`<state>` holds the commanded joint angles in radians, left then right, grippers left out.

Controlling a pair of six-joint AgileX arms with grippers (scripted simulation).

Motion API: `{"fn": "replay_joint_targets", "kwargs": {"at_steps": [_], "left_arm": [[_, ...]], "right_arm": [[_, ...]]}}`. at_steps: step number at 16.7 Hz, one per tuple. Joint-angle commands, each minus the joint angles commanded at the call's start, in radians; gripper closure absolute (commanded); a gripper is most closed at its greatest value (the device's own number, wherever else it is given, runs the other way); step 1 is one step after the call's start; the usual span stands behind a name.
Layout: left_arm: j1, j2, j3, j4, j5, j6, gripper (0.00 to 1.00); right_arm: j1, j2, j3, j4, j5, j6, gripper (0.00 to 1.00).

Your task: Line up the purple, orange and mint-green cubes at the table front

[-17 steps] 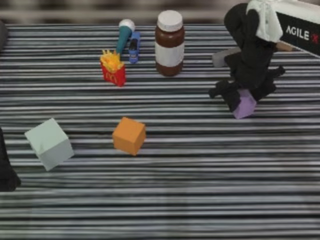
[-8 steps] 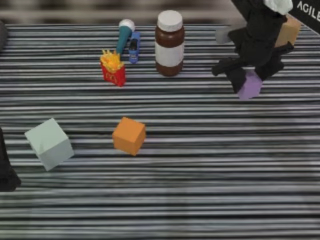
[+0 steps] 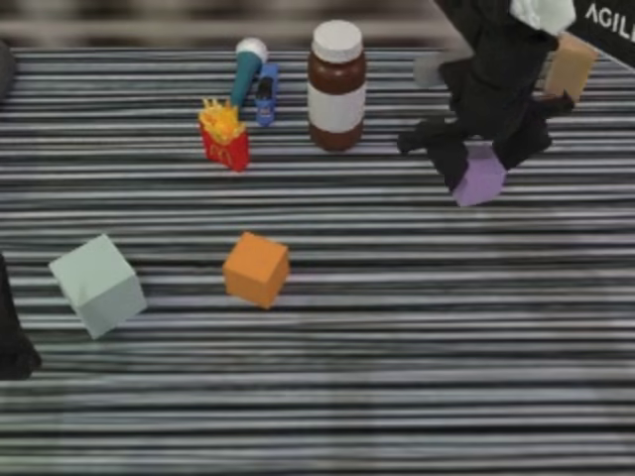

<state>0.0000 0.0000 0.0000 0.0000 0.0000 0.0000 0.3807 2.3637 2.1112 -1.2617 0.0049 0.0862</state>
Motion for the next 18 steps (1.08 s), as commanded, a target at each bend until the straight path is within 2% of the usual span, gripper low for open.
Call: {"fn": "replay_joint_targets", "kwargs": {"at_steps": [7,10,13,18], "left_arm": [[0.000,0.000,0.000,0.000,0.000,0.000,0.00],[0.000,0.000,0.000,0.000,0.000,0.000,0.00],[0.000,0.000,0.000,0.000,0.000,0.000,0.00],[0.000,0.000,0.000,0.000,0.000,0.000,0.00]], "right_arm": [[0.192,-0.336,-0.552,0.145,0.005,0.384,1.00],[0.263,-0.463,-0.720,0.201,0.009,0.526,1.00],[0.301,-0.527,-0.792,0.230,0.011,0.596,1.00],[0.298,-0.525,-0.795,0.233,0.010,0.598,1.00]]}}
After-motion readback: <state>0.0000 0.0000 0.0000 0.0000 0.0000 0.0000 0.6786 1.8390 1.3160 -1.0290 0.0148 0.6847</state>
